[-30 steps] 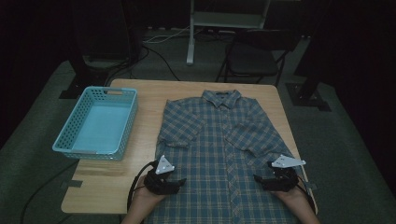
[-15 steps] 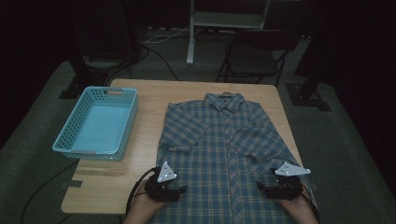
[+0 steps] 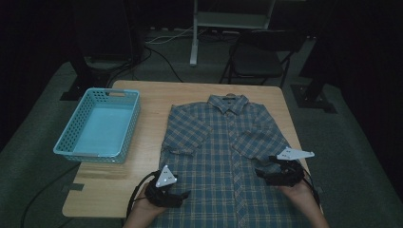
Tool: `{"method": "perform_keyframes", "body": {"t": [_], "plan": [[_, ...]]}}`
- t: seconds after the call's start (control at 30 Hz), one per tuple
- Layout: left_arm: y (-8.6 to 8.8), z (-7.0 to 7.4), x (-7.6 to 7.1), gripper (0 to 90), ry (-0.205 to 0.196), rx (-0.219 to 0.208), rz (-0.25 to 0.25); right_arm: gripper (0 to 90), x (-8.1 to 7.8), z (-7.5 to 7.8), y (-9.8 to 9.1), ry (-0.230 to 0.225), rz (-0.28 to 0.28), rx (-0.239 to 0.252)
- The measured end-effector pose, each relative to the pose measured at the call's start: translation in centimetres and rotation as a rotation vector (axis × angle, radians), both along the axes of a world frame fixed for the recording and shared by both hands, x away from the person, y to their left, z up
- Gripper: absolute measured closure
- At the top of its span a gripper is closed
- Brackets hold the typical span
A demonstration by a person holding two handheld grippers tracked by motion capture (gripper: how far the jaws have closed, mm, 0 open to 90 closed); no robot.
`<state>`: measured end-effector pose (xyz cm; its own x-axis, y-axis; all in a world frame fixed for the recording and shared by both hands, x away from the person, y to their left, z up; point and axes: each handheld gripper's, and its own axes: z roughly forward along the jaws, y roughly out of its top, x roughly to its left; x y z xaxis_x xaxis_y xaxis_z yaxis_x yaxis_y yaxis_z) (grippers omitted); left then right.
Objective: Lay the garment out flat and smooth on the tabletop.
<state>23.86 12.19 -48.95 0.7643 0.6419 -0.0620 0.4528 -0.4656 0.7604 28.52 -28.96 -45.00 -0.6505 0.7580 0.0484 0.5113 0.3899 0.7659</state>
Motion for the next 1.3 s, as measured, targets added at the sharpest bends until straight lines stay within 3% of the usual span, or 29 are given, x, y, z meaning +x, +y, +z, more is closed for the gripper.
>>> {"method": "perform_keyframes", "body": {"t": [0.07,0.13,0.27,0.4,0.47,0.5,0.57,0.73,1.03,1.3], "plan": [[0.3,0.1,-0.1,18.3,-0.001,-0.021,-0.022,18.6,0.9,0.7,0.5,-0.012,0.006,-0.010],[0.3,0.2,-0.3,11.3,-0.031,-0.022,-0.038,18.6,1.8,1.3,0.9,-0.019,0.008,-0.013],[0.6,0.3,-0.7,11.2,-0.091,-0.077,-0.031,18.9,3.9,2.0,1.9,-0.003,0.015,-0.014],[0.9,0.1,-0.6,11.1,-0.098,-0.090,-0.015,21.2,5.6,1.7,3.6,0.022,0.047,-0.044],[0.9,0.0,-0.6,10.4,-0.096,-0.089,-0.012,27.0,6.5,1.4,4.4,0.031,0.060,-0.056],[0.9,0.0,-0.5,1.1,-0.071,-0.081,-0.012,30.9,7.0,1.3,4.7,0.039,0.061,-0.056],[0.9,-0.1,-0.5,0.2,-0.042,-0.095,-0.021,41.1,7.9,0.9,5.3,0.052,0.080,-0.066],[0.7,-0.5,-0.7,0.2,-0.039,-0.058,-0.025,46.5,9.6,-0.4,6.4,0.085,0.090,-0.118],[0.4,-0.6,-0.6,0.2,-0.002,-0.024,-0.051,54.3,10.6,-2.4,7.5,0.111,0.102,-0.217],[0.2,-0.7,-0.6,0.2,-0.003,0.002,-0.049,61.5,11.0,-2.6,6.9,0.117,0.130,-0.175]]}}
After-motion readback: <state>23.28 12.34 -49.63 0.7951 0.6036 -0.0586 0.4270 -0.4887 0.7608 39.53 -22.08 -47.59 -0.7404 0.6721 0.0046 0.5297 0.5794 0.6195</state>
